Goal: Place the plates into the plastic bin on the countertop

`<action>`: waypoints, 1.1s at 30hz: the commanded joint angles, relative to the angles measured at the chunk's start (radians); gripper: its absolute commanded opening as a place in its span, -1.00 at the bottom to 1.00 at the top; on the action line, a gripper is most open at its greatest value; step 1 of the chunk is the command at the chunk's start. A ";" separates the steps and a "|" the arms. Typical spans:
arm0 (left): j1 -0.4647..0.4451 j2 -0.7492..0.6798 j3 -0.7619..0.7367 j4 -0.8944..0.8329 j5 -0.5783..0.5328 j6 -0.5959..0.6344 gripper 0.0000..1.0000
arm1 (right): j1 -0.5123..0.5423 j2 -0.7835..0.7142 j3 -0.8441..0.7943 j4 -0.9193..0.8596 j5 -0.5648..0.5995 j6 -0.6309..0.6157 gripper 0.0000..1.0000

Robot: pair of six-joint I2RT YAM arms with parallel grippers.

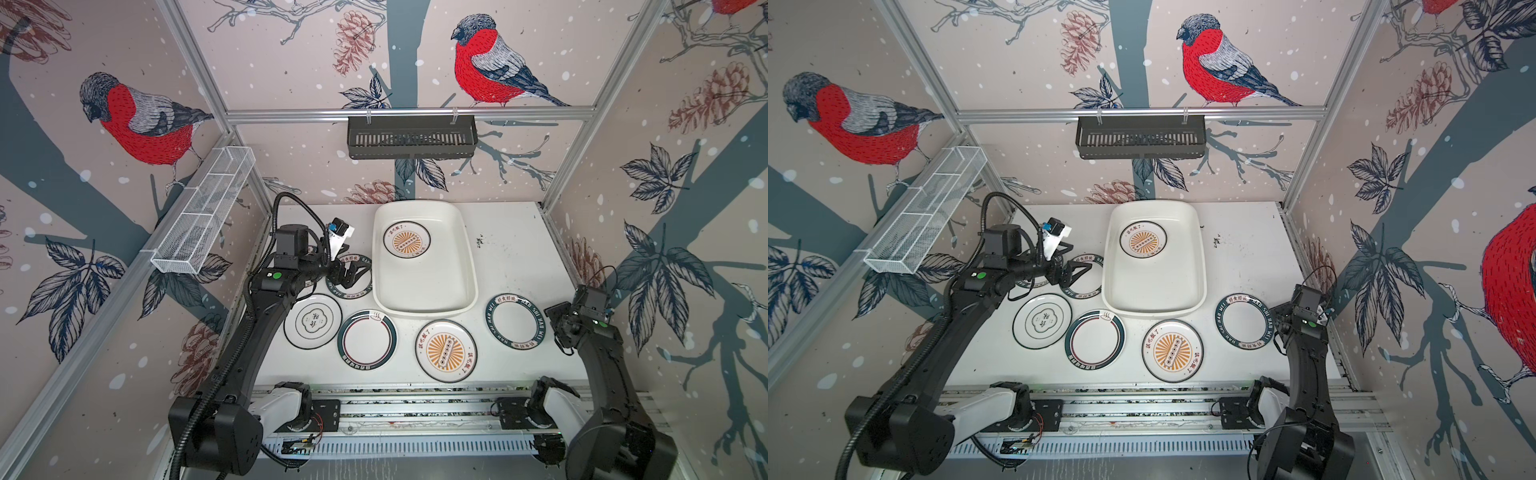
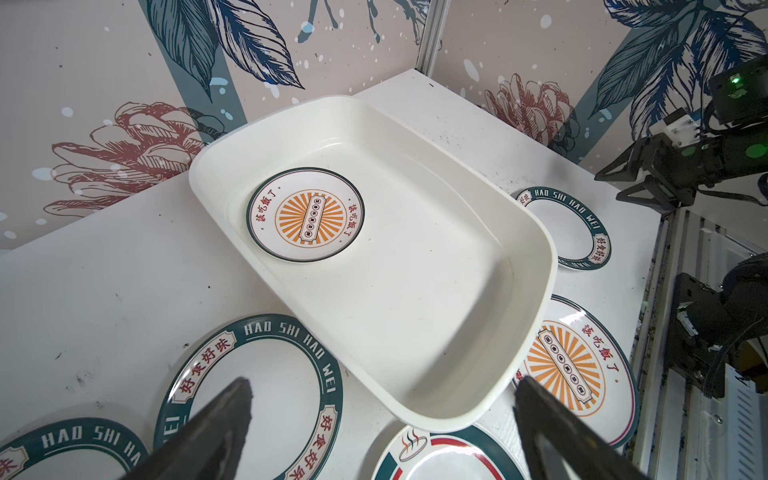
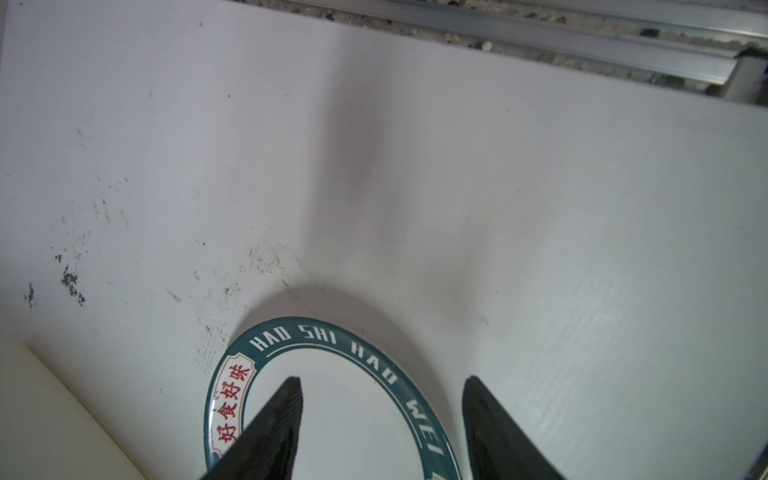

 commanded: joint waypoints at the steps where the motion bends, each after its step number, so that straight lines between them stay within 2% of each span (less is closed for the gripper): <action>1: -0.001 -0.003 -0.006 0.020 0.016 0.028 0.95 | -0.043 -0.005 -0.030 -0.020 -0.048 -0.014 0.26; 16: -0.001 -0.011 -0.010 0.027 0.012 0.018 0.95 | -0.081 0.001 -0.134 0.045 -0.249 -0.052 0.21; 33: -0.003 -0.005 -0.019 0.045 0.012 0.003 0.95 | -0.082 0.002 -0.238 0.169 -0.394 -0.035 -0.04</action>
